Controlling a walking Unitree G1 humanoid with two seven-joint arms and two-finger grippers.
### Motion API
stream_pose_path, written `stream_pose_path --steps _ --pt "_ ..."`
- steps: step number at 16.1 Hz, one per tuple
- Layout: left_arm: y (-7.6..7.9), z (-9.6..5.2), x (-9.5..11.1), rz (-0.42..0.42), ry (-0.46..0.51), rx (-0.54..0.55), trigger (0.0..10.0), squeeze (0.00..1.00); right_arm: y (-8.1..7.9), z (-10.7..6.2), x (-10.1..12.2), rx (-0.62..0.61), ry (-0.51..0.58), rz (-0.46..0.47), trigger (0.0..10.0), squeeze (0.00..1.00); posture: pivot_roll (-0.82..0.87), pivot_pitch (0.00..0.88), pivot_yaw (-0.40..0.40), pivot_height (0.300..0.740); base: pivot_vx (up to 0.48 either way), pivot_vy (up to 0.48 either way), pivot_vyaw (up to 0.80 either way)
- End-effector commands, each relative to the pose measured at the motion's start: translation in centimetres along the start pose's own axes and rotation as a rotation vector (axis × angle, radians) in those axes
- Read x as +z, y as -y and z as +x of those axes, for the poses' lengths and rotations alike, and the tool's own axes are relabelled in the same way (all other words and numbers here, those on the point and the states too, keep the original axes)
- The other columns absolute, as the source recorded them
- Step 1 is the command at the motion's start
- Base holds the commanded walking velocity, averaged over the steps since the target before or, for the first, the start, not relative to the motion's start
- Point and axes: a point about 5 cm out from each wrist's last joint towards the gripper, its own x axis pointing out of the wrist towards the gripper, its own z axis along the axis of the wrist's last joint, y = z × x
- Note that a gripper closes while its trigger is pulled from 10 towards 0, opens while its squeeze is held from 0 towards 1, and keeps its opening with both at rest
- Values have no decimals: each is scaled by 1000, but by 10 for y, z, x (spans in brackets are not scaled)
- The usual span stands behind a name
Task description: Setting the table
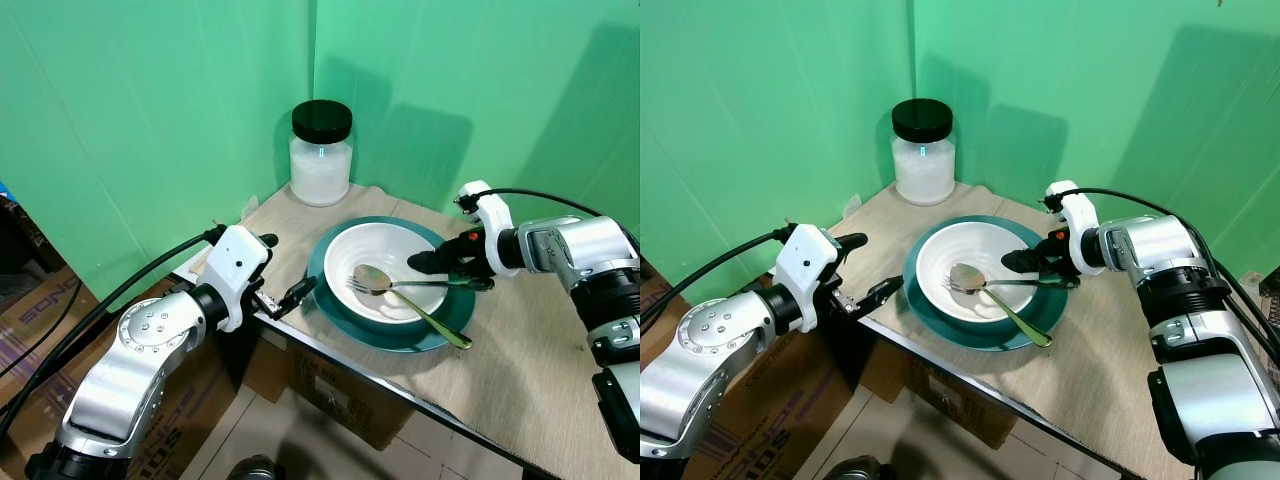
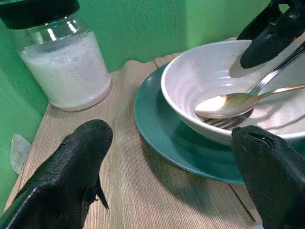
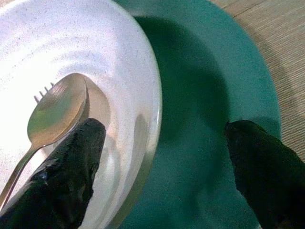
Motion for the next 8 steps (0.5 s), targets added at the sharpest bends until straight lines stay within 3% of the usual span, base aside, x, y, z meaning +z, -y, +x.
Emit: stream_pose_path --steps 1,8 --pt "1 3 1 11 5 -6 10000 0 -1 -4 5 12 -8 21 0 0 56 0 -12 740 0 0 0" --pt "0 0 0 15 -1 -8 10000 0 -4 4 4 49 17 163 0 0 67 0 -18 740 0 0 0"
